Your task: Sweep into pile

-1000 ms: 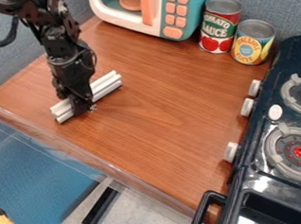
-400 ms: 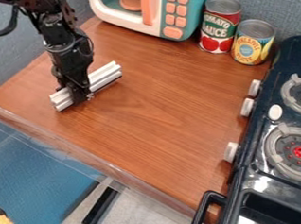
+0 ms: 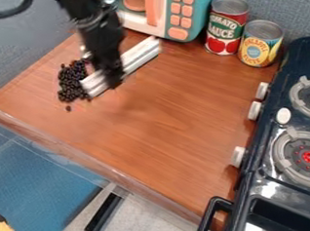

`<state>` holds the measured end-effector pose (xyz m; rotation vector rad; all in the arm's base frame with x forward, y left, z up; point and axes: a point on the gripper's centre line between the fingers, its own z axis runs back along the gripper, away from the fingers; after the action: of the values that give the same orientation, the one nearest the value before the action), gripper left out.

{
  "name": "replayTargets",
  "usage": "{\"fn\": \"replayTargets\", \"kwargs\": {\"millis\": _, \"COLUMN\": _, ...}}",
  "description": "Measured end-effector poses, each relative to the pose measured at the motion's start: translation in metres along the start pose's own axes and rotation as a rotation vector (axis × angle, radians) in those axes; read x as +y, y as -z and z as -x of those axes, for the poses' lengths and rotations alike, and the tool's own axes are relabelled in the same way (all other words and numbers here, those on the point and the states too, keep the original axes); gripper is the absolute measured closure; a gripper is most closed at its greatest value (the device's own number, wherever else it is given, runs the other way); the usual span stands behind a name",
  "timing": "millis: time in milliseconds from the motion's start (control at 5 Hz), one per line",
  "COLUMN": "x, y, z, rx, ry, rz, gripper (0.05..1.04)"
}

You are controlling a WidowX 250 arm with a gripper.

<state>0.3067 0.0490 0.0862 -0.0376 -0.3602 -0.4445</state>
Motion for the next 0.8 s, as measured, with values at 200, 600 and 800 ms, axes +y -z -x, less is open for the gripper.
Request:
{"fn": "replayTargets", "kwargs": {"millis": 200, "x": -0.026, "y": 0.0, "z": -0.019, "rx": 0.017, "ry": 0.018, "rz": -0.05, "gripper": 0.698}}
{"fn": "replayTargets", "kwargs": {"millis": 600, "x": -0.069, "y": 0.059, "z": -0.042, "rx": 0.156, "ry": 0.046, "rz": -0.062, "gripper": 0.698}}
{"fn": "replayTargets", "kwargs": {"millis": 800, "x": -0.077, "y": 0.089, "z": -0.038, "rx": 0.236, "ry": 0.06, "rz": -0.072, "gripper": 0.652}}
